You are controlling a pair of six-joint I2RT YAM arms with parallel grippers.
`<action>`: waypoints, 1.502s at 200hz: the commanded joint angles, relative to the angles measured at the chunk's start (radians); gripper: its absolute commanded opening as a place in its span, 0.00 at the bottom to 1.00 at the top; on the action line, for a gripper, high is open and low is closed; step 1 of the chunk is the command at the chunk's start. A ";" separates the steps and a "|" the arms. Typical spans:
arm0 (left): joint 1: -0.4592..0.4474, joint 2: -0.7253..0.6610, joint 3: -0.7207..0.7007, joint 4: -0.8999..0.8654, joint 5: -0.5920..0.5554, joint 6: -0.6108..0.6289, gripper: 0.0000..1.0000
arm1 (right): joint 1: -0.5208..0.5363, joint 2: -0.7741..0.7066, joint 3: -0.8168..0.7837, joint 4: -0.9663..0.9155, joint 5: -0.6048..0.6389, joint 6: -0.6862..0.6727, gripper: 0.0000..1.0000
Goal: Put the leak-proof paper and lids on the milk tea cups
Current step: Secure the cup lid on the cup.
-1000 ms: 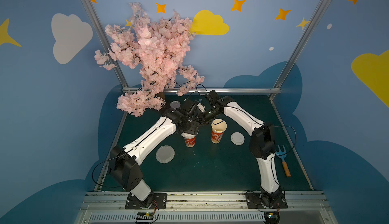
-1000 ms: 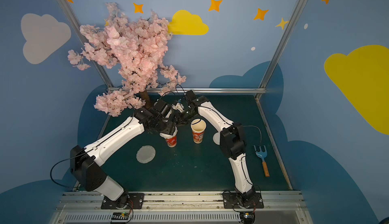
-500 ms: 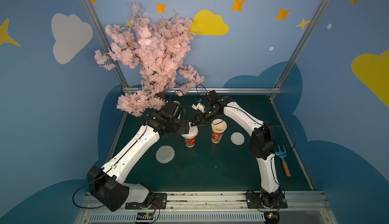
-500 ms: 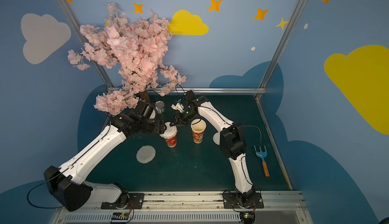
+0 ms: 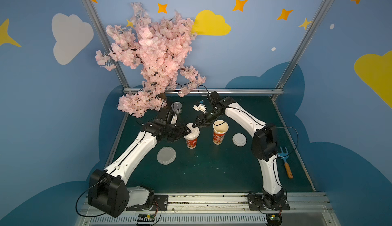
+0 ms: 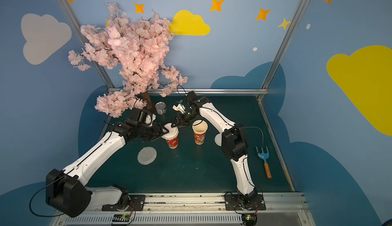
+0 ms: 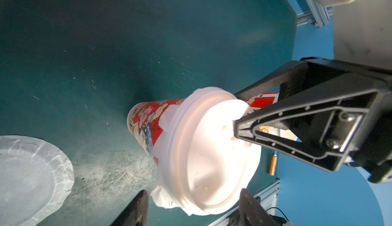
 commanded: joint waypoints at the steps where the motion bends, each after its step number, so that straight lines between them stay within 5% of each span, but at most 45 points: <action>1: 0.009 -0.009 -0.006 0.047 0.066 -0.021 0.68 | 0.010 0.026 0.009 -0.053 0.038 -0.012 0.36; 300: 0.017 0.012 -0.243 0.011 -0.017 0.024 0.66 | 0.006 0.027 0.010 -0.057 0.049 -0.016 0.37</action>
